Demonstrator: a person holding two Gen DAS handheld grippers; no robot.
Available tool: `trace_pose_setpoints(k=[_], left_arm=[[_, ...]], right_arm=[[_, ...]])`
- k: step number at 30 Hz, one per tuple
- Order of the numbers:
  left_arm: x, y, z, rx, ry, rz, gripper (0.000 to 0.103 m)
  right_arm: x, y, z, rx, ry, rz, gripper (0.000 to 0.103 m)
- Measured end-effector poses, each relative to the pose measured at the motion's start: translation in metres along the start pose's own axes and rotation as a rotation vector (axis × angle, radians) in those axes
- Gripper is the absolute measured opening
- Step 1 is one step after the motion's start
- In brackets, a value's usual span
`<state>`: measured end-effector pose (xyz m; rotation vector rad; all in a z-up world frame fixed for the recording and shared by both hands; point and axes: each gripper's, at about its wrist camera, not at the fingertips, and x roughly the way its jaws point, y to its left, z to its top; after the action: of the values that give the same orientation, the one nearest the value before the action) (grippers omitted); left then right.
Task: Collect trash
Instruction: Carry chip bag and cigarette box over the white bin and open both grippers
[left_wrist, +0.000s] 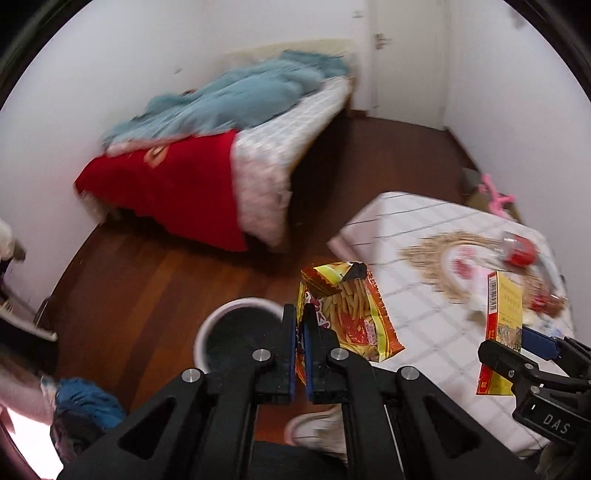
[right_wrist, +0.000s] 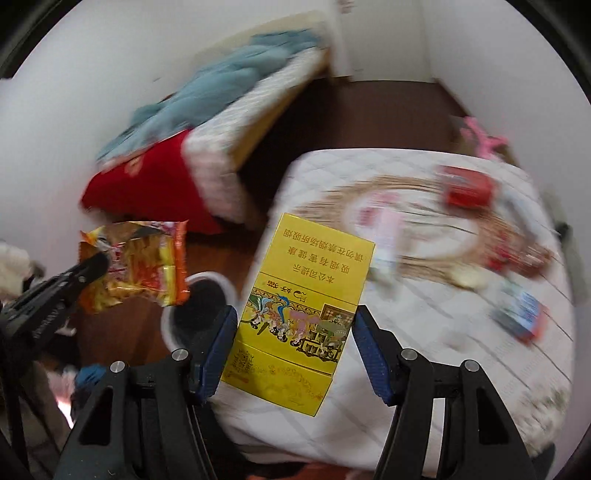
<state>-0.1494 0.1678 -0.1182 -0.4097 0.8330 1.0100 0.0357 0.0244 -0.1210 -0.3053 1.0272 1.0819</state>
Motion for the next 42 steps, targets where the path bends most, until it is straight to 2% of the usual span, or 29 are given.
trace_pose_setpoints(k=[6,9,12,15,18,20,26,28,29,30,31,34,36,39,42], left_arm=[[0.074,0.073,-0.01,-0.078,0.133,0.081,0.001],[0.121,0.106,-0.019,-0.115,0.237,0.084,0.002],[0.175,0.134,-0.031,-0.164,0.356,0.053,0.002],[0.22,0.152,-0.043,-0.209,0.456,0.011,0.003],[0.256,0.161,-0.053,-0.229,0.551,-0.038,0.005],[0.275,0.164,-0.058,-0.241,0.599,-0.044,0.006],[0.3,0.174,-0.07,-0.276,0.672,-0.034,0.008],[0.302,0.178,-0.074,-0.277,0.693,-0.026,0.017],[0.302,0.18,-0.077,-0.28,0.702,-0.02,0.047],[0.303,0.183,-0.077,-0.283,0.708,-0.018,0.093],[0.302,0.185,-0.08,-0.293,0.711,-0.023,0.103],[0.297,0.191,-0.083,-0.305,0.709,-0.001,0.103],[0.292,0.192,-0.083,-0.306,0.702,0.011,0.103],[0.28,0.193,-0.084,-0.307,0.673,0.048,0.103],[0.265,0.195,-0.084,-0.311,0.629,0.087,0.103]], right_arm=[[0.088,0.086,0.013,-0.123,0.118,0.083,0.066],[0.149,0.122,0.011,-0.163,0.217,0.101,0.066],[0.202,0.142,0.004,-0.172,0.318,0.117,0.066],[0.263,0.159,-0.003,-0.164,0.439,0.125,0.066],[0.308,0.168,-0.007,-0.162,0.52,0.121,0.066],[0.338,0.175,-0.011,-0.156,0.578,0.117,0.066],[0.395,0.193,-0.018,-0.182,0.696,0.097,0.066],[0.409,0.201,-0.022,-0.203,0.735,0.089,0.066],[0.415,0.207,-0.025,-0.223,0.758,0.088,0.066],[0.418,0.212,-0.028,-0.233,0.775,0.086,0.066],[0.423,0.217,-0.03,-0.241,0.783,0.081,0.066],[0.437,0.225,-0.03,-0.261,0.806,0.071,0.068],[0.437,0.226,-0.027,-0.253,0.798,0.058,0.085],[0.432,0.212,-0.02,-0.224,0.78,0.071,0.098],[0.416,0.203,-0.015,-0.211,0.753,0.07,0.103]])
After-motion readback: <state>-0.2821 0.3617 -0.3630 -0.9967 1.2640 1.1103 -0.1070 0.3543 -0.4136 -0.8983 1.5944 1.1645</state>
